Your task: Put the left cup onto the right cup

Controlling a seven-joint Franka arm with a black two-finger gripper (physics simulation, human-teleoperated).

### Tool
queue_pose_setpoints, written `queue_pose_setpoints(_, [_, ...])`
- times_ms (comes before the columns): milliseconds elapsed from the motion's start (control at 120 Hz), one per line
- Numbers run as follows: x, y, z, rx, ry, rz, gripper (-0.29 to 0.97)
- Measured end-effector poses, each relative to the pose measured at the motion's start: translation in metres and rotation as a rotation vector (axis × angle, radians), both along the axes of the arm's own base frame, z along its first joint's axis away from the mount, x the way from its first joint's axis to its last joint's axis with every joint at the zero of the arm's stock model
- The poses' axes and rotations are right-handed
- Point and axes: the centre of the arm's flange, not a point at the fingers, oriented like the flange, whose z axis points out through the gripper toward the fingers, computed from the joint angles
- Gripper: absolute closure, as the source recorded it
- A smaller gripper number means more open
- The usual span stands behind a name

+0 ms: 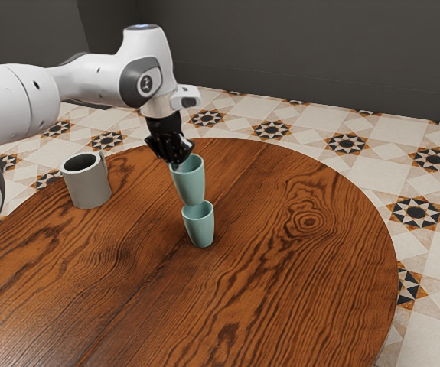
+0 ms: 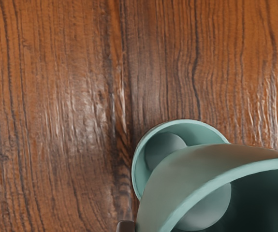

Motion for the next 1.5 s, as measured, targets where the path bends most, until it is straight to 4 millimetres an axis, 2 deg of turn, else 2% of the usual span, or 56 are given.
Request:
queue_pose_setpoints(283, [0.000, -0.003, -0.012, 0.001, 0.014, -0.002, 0.79])
queue_pose_setpoints(1050, [0.006, -0.006, -0.028, 0.004, 0.008, -0.002, 0.79])
queue_pose_setpoints(1500, [0.009, -0.005, -0.049, 0.007, 0.034, 0.001, 0.79])
